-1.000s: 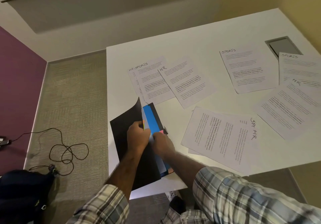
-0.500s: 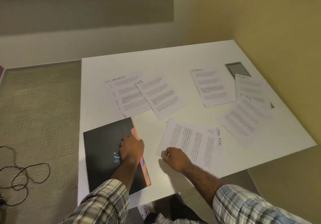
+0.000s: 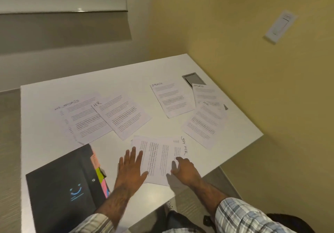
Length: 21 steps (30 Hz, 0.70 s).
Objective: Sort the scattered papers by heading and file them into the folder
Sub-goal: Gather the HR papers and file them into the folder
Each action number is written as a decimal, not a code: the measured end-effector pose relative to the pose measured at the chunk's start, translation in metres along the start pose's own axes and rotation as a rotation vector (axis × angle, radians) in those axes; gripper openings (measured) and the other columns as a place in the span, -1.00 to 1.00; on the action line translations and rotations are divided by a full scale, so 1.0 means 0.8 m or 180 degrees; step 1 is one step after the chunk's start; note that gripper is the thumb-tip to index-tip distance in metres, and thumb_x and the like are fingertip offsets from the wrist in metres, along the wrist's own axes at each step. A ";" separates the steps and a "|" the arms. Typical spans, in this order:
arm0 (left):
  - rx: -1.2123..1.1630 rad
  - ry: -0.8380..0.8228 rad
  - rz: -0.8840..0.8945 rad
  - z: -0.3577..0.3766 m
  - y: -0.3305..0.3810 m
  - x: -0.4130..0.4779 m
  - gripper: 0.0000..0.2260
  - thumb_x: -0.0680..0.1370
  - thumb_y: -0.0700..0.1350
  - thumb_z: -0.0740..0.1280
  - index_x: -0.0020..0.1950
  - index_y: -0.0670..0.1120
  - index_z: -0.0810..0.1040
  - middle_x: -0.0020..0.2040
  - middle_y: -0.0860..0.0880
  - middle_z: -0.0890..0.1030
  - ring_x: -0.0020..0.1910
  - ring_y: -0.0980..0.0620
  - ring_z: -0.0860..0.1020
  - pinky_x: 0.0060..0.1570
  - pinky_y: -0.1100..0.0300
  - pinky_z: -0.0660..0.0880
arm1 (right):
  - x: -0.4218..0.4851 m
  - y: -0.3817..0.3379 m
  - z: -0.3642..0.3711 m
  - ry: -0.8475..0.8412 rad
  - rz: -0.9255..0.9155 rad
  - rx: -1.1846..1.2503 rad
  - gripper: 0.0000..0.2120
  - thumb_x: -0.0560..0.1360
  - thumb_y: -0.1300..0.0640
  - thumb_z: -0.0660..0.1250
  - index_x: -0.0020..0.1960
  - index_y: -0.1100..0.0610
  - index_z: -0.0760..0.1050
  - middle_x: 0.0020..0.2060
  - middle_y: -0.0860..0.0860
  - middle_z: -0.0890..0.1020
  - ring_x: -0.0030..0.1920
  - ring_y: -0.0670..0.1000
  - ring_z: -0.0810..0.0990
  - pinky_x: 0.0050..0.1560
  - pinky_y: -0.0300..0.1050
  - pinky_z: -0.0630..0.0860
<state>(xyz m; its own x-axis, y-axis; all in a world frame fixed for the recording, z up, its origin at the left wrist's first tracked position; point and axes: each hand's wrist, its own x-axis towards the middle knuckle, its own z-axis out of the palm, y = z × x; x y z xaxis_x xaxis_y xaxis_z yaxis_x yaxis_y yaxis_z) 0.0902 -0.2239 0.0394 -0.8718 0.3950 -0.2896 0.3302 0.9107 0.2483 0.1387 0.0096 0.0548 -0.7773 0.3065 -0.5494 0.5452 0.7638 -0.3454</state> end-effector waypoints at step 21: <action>0.0804 -0.0286 -0.0175 0.018 0.096 0.127 -0.57 0.43 0.14 0.43 0.21 -0.01 0.48 0.15 -0.03 0.47 0.16 -0.11 0.46 0.18 -0.03 0.40 | 0.163 0.103 -0.061 -0.0359 -0.1652 -0.1603 -0.13 0.60 -0.21 0.25 0.67 0.01 -0.21 0.64 0.07 -0.27 0.62 0.21 -0.31 0.56 0.31 -0.14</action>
<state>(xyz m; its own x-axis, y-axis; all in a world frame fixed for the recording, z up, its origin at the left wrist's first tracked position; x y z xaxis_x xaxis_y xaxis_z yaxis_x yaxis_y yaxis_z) 0.0318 -0.1121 0.0160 -0.8591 0.3430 -0.3799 0.3729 0.9279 -0.0054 0.0670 0.1403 -0.0079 -0.8446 -0.2056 -0.4943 -0.1162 0.9717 -0.2057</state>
